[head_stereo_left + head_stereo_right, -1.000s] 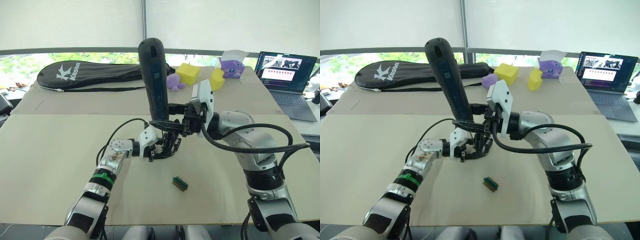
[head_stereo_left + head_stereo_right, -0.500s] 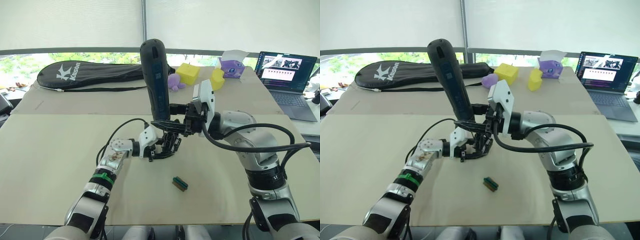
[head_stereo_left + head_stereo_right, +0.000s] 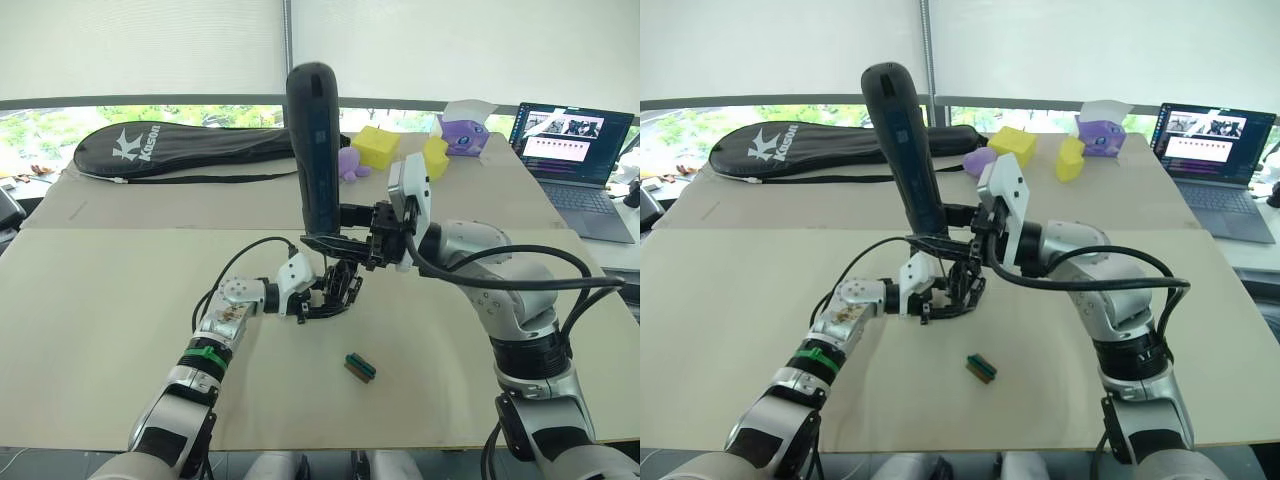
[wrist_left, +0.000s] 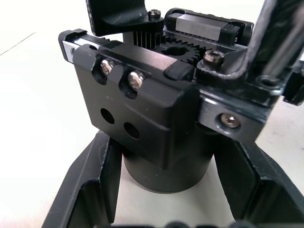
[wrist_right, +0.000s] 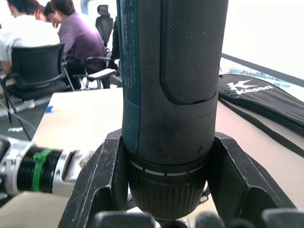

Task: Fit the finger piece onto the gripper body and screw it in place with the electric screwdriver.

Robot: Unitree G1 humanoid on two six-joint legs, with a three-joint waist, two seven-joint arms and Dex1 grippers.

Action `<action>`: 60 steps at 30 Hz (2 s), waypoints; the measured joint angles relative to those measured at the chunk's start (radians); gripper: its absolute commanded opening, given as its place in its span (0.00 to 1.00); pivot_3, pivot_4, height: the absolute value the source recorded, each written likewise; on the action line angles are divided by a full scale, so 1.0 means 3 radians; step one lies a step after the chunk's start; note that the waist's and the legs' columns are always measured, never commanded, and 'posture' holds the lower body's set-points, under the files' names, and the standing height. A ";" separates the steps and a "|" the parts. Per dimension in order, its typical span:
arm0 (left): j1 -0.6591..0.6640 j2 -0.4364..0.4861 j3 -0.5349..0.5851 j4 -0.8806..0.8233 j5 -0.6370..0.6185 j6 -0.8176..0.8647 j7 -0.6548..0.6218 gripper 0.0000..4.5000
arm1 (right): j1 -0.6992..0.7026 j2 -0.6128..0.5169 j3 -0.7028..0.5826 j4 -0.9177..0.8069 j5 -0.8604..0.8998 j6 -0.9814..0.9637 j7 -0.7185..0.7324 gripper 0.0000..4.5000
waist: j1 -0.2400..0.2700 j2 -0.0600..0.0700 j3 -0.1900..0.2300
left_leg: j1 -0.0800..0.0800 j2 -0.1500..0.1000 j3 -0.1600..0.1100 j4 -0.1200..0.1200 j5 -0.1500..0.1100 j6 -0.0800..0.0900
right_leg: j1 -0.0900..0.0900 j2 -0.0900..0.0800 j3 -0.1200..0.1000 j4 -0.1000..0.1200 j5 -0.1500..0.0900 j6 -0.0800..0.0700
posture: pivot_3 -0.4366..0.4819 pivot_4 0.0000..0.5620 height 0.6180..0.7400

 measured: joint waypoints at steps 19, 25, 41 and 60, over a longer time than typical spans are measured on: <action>0.0000 0.0002 -0.0001 -0.0001 0.0000 0.0002 -0.0008 0.51 | 0.0025 -0.0069 0.0015 -0.0055 0.0046 0.0019 -0.0007 0.43 | 0.0000 0.0000 0.0000 | 0.0000 0.0000 0.0000 0.0000 0.0000 0.0000 | 0.0000 0.0000 0.0001 0.0000 0.0000 0.0000 | 0.48 0.27 1.00; 0.0000 0.0002 0.0000 -0.0002 -0.0001 0.0006 -0.0011 0.51 | 0.0028 -0.0068 0.0042 -0.0055 0.0006 0.0018 0.0014 0.43 | 0.0000 0.0000 0.0000 | 0.0000 0.0000 0.0000 0.0000 0.0000 0.0000 | 0.0000 0.0000 0.0000 0.0000 0.0000 0.0000 | 0.48 0.27 1.00; 0.0000 0.0004 0.0000 -0.0006 -0.0001 0.0012 -0.0021 0.51 | 0.0039 -0.0068 0.0052 -0.0055 -0.0040 -0.0003 0.0057 0.43 | 0.0000 0.0000 0.0000 | 0.0000 0.0000 0.0000 0.0000 0.0000 0.0000 | 0.0000 0.0000 0.0000 0.0000 0.0000 0.0000 | 0.48 0.27 1.00; 0.0000 0.0005 0.0000 -0.0007 -0.0001 0.0015 -0.0021 0.51 | 0.0040 -0.0067 0.0062 -0.0050 -0.0079 -0.0008 0.0103 0.43 | 0.0000 0.0000 0.0000 | 0.0000 0.0000 0.0000 0.0000 0.0000 0.0000 | 0.0000 0.0000 0.0000 0.0000 0.0000 0.0000 | 0.48 0.27 1.00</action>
